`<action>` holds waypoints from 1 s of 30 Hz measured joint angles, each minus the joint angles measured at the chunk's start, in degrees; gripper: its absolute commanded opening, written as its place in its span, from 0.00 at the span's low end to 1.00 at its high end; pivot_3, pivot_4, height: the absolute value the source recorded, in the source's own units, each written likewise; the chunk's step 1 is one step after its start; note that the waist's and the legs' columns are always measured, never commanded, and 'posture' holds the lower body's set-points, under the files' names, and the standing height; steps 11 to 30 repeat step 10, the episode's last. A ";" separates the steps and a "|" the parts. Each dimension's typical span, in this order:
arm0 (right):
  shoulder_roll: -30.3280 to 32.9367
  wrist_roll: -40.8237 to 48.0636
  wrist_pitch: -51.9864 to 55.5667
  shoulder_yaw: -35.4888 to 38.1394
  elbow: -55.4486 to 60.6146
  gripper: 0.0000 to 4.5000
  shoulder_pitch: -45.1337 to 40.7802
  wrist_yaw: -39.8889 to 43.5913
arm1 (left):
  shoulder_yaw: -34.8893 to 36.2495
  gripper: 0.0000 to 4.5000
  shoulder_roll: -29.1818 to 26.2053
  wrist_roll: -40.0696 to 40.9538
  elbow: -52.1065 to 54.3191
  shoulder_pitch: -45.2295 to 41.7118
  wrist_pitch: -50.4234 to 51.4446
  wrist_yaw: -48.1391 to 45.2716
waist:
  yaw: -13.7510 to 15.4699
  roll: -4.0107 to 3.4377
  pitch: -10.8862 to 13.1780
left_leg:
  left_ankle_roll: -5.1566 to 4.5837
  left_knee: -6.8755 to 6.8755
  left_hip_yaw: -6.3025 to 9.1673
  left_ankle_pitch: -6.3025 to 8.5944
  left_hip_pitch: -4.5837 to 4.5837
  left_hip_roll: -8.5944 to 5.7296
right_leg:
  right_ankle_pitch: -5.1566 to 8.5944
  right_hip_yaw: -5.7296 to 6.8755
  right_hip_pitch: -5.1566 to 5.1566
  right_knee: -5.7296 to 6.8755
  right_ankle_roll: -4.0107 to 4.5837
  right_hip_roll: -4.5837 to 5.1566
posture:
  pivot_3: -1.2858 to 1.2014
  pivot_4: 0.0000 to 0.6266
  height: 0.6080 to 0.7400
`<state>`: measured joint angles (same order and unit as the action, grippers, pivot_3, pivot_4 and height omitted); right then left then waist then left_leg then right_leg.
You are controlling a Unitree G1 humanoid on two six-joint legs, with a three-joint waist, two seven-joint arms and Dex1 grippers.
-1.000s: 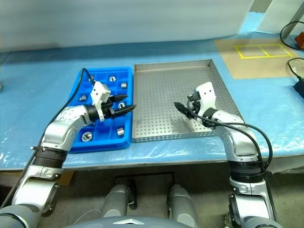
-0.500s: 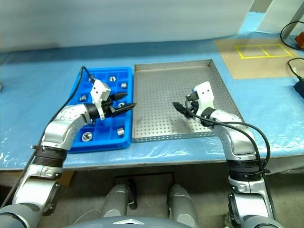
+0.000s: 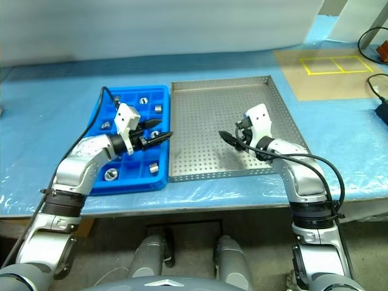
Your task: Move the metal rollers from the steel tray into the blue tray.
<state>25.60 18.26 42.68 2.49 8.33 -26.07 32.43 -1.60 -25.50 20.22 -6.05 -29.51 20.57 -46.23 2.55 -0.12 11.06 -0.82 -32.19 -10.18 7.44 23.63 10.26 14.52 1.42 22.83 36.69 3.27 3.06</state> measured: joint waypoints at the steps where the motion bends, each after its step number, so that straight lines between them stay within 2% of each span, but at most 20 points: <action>1: 0.01 -0.01 0.00 0.00 -0.17 0.77 -0.12 0.00 | 0.03 0.76 0.00 0.00 0.03 0.13 0.01 0.17 | 0.00 0.00 0.00 | 0.00 0.00 0.00 0.00 0.00 0.00 | 0.00 0.00 0.00 0.00 0.00 0.00 | 0.47 0.24 1.00; 30: 0.03 -0.06 -0.64 -1.03 -1.43 0.77 -1.16 0.50 | 0.12 0.76 0.00 0.00 0.24 0.34 0.10 0.79 | 0.05 0.00 0.00 | 0.00 0.00 0.00 0.00 0.00 0.00 | 0.00 0.00 0.01 -0.01 0.00 0.00 | 0.47 0.24 1.00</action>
